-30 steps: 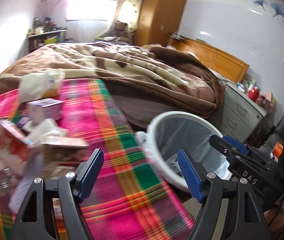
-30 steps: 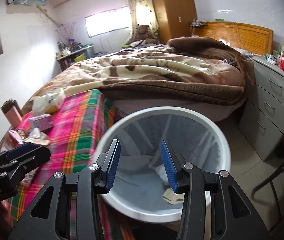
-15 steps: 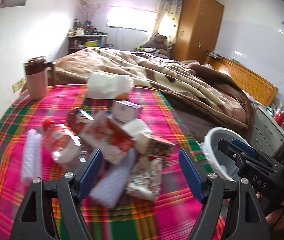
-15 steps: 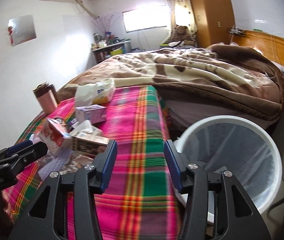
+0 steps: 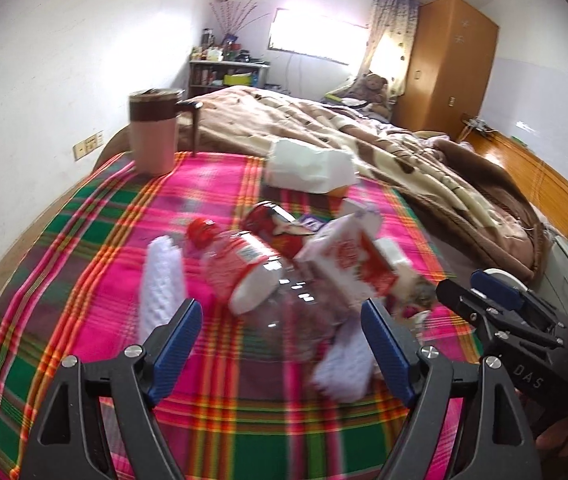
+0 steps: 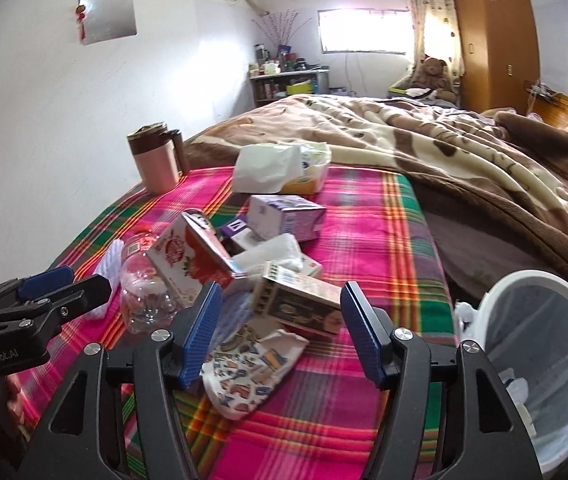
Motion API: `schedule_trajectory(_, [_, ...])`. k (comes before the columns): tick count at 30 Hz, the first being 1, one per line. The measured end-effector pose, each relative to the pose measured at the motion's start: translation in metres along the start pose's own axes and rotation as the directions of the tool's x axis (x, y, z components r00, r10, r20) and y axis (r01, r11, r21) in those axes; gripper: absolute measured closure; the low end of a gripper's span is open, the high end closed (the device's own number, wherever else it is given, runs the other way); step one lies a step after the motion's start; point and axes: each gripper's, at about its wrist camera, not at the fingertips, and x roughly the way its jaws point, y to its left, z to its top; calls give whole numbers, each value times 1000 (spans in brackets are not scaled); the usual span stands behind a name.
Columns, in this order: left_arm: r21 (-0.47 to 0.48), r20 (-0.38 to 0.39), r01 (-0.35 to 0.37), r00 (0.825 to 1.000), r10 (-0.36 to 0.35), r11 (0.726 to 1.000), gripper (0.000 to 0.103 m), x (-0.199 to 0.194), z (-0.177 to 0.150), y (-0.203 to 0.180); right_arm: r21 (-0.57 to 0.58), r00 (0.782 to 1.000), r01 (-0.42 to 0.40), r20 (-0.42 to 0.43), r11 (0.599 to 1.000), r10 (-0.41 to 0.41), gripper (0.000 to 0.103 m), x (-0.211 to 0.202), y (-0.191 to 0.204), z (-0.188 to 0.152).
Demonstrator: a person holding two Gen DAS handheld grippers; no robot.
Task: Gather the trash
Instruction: 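Move both tools back over the trash pile on the cloth, then grasp the white foam net with the left tool while the right tool grasps a strawberry juice carton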
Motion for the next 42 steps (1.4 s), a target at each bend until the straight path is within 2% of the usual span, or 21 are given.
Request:
schedule_trajectory(8, [-48,-49,-67,997,65,997,19,14,-7,33,-49,997,-65,-43,997,63,33,23,23,7])
schedule_trajectory(19, [-73,-117,-116,987,107,991,19,35,-9,60,-94,992,-91,-92,991,82,31,47,41,11])
schedule_trajectory(22, [-81,-129,-122,985,111,989,19,39,-8,65,-131,992,-88,-106,987,74,31,51,48,12])
schedule_trajectory(26, [-92,-152,-121,983,107,988,19,48,-7,70,-113,991,-77,-117,991,64,31,57,47,14])
schedule_trajectory(35, [-101,-176,-136,977,117,986,19,61,-2,78,-154,989,-46,-146,987,23,31,74,54,14])
schedule_trajectory(42, [-79,-191,-151,972,134,985,19,69,1,77,-183,990,-4,-136,983,-22,31,77,59,11])
